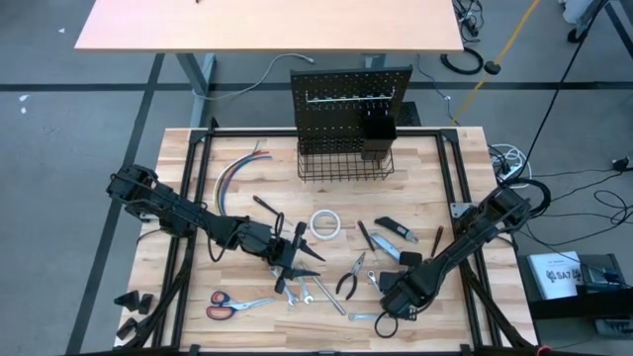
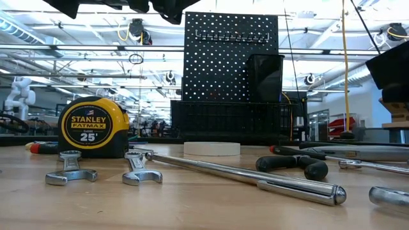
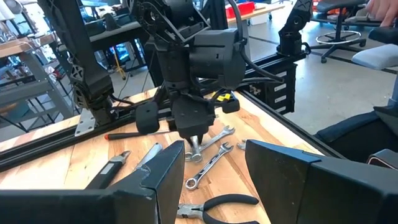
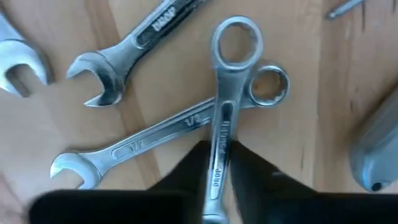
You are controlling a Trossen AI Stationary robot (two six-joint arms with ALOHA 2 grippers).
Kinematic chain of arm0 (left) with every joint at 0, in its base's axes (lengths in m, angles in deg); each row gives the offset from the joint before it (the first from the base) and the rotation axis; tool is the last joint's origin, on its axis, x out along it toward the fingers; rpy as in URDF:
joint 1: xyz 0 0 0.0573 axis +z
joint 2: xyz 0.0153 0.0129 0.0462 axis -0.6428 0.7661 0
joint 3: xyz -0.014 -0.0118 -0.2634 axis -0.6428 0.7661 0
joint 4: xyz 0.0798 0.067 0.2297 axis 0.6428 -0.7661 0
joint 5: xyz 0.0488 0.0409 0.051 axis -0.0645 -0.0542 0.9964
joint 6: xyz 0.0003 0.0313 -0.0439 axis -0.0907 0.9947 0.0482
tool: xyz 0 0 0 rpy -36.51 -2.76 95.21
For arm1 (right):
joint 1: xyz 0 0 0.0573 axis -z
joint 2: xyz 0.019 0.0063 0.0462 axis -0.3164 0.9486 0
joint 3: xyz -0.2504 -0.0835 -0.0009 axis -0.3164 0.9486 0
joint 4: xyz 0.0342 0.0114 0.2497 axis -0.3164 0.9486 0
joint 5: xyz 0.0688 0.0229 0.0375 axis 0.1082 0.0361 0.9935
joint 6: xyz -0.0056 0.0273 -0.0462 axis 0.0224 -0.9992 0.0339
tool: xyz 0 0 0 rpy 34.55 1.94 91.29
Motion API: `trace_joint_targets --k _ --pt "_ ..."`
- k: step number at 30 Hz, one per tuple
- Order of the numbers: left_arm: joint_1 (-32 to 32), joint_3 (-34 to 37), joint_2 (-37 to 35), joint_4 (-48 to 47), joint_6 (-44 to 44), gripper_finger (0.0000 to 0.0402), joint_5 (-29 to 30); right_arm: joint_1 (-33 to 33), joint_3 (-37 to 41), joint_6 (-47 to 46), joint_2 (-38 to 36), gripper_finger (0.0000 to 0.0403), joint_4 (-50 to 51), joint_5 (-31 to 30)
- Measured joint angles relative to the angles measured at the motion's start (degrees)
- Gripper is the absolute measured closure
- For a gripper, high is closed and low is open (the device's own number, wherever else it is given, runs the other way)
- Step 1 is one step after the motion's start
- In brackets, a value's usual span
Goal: Hang tools onto peg board
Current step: Put the wrench into the black bin on the peg board
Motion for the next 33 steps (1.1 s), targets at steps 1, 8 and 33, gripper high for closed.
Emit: trace_joint_targets --k 1,8,33 --pt "0.0 0.0 0.0 0.0 0.0 0.0224 0.0 0.2 0.0 0.0 0.0 0.0380 0.0 0.0" --pt "0.0 0.0 0.0 -0.1 0.0 0.0224 0.0 0.3 0.6 -3.9 -3.9 0.0386 2.5 -0.4" --pt "0.2 1.6 -19.6 -19.2 0.1 0.0224 0.2 5.6 0.4 9.0 -34.0 0.0403 -7.9 -79.3"
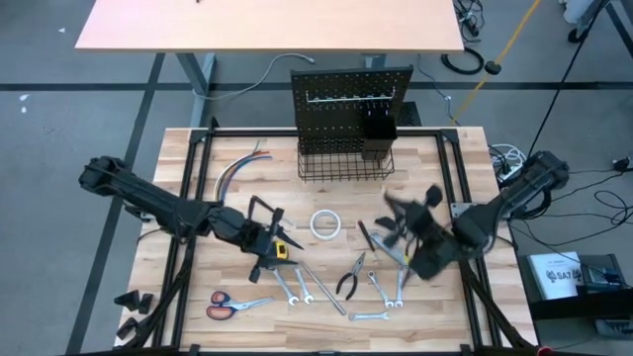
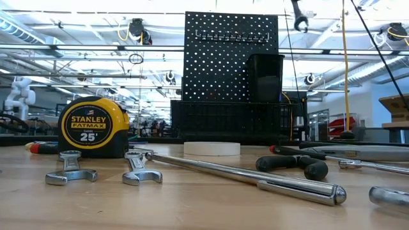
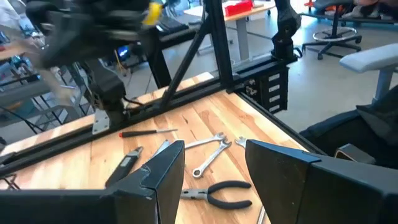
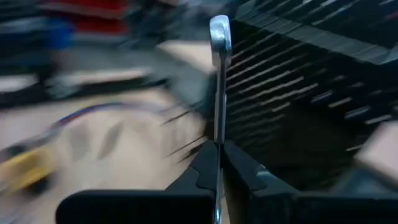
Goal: Hang tools onto peg board
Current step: Put the wrench into the black bin on the peg board
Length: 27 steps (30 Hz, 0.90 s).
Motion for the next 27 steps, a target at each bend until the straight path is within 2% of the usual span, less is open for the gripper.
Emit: trace_joint_targets --k 3,8,10,14,17,21,27 --pt "0.9 1.4 -2.2 -0.1 0.0 0.0224 0.1 6.1 0.0 3.2 -2.2 0.0403 -0.1 -2.7" --pt "2.0 3.8 -5.0 1.1 -0.1 0.0224 0.5 15.8 0.0 14.4 -4.1 0.0403 -5.2 -1.9" --pt "2.4 4.7 -5.3 2.0 -0.1 0.0224 0.5 19.7 0.0 21.3 -4.9 0.0403 -9.8 1.4" --pt "2.9 5.0 -5.4 2.1 -0.1 0.0224 0.5 26.3 0.0 36.3 -6.2 0.0403 -22.8 15.9" --pt "2.9 5.0 -5.4 2.1 -0.1 0.0224 0.5 29.6 -0.1 44.0 -6.4 0.0403 -31.9 19.1" --pt "2.8 5.0 -5.4 2.1 -0.1 0.0224 0.5 33.8 0.8 47.8 -6.4 0.0403 -38.1 23.6" --pt "2.8 5.0 -5.4 0.6 -0.1 0.0224 0.5 39.4 6.9 48.3 -6.4 0.0403 -46.2 27.7"
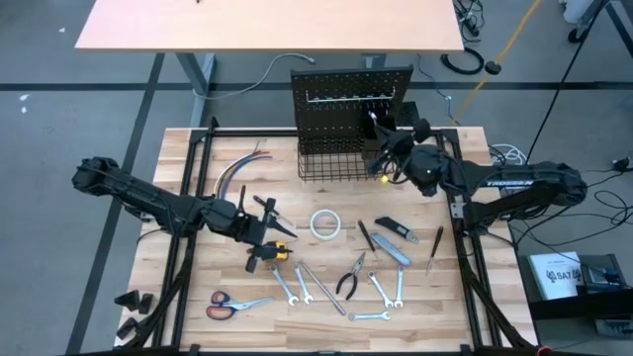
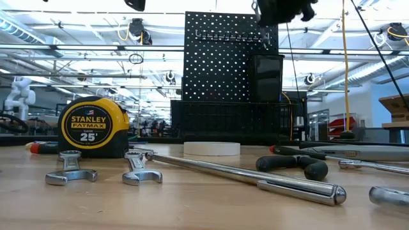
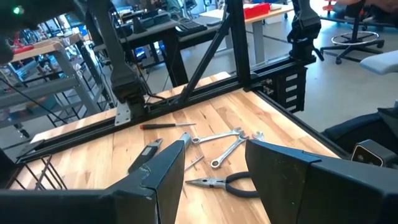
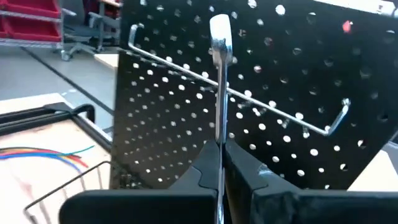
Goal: Hang tools onto peg board
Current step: Put the wrench into the black bin on the peg board
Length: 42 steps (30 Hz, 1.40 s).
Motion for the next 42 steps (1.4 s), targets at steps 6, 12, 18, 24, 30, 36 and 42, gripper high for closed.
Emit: trace_joint_targets --k 6,12,18,24,30,36,42 --pt "0.0 0.0 0.0 0.0 0.0 0.0224 0.0 3.8 4.2 2.7 0.0 0.0403 -7.6 1.9" --pt "0.0 0.0 0.0 0.2 0.0 0.0224 0.0 6.4 6.0 2.2 0.0 0.0403 -7.6 2.0" --pt "0.0 0.0 0.0 0.2 0.0 0.0224 0.0 6.7 6.1 1.6 0.0 0.0392 -7.5 3.4" --pt "0.0 0.0 0.0 0.2 0.0 0.0224 0.0 6.7 6.1 0.2 0.0 0.0345 -6.5 3.1" --pt "0.0 0.0 0.0 0.2 0.0 0.0224 0.0 6.7 6.1 -0.9 0.0 0.0311 -4.6 3.0" --pt "0.0 0.0 0.0 0.2 0.0 0.0224 0.0 5.9 6.1 -0.8 -1.0 0.0292 -3.8 3.1" --pt "0.0 0.0 0.0 0.1 -1.5 0.0224 0.0 0.1 6.1 -4.4 -5.4 0.0287 -1.3 5.0"
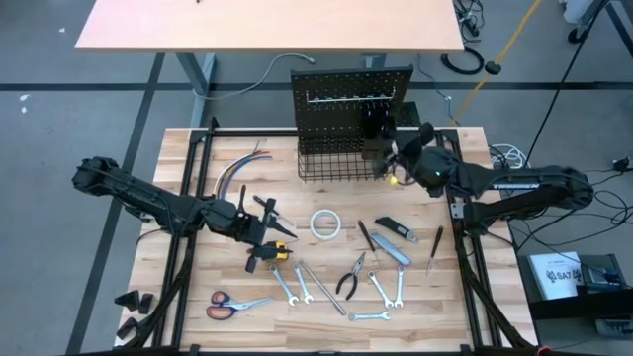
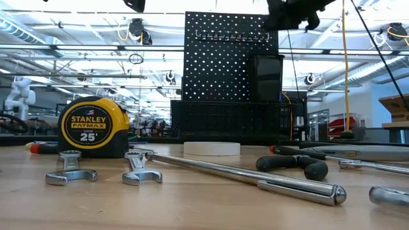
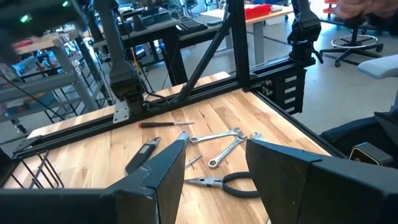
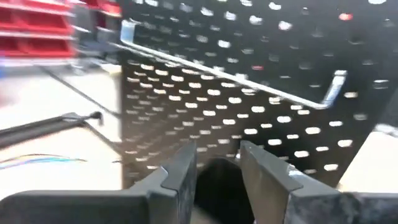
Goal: Hang tools onto peg board
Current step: Put the wrench into the black bin on the peg board
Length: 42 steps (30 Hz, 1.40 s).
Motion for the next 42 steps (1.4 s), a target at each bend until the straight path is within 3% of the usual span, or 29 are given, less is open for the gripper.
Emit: trace_joint_targets --k 3,8,14,22,31,38,42 --pt "0.0 0.0 0.0 -0.5 0.0 0.0224 0.0 -3.4 0.0 -5.5 -1.3 0.0287 5.0 6.8" --pt "0.0 0.0 0.2 -2.5 -1.0 0.0224 -1.3 -8.4 0.0 -23.5 0.3 0.0287 15.5 19.2" --pt "-0.1 0.0 4.3 -0.5 -1.5 0.0224 -11.3 -16.8 0.0 -41.9 7.5 0.0287 25.0 33.4" --pt "-0.3 0.0 16.1 0.5 -5.1 0.0224 -14.0 -27.5 0.0 -50.2 20.4 0.0287 19.1 33.7" --pt "-1.3 0.0 23.4 1.4 -5.5 0.0224 -13.7 -29.1 -0.5 -47.0 33.0 0.0287 -3.2 32.7" --pt "-3.6 0.0 22.1 0.4 -5.8 0.0224 -10.6 -29.2 -4.7 -42.0 35.3 0.0287 -0.3 36.3" --pt "-4.9 -0.1 21.0 3.7 -3.0 0.0224 -4.5 -29.4 -9.1 -51.5 33.8 0.0298 16.9 39.2"
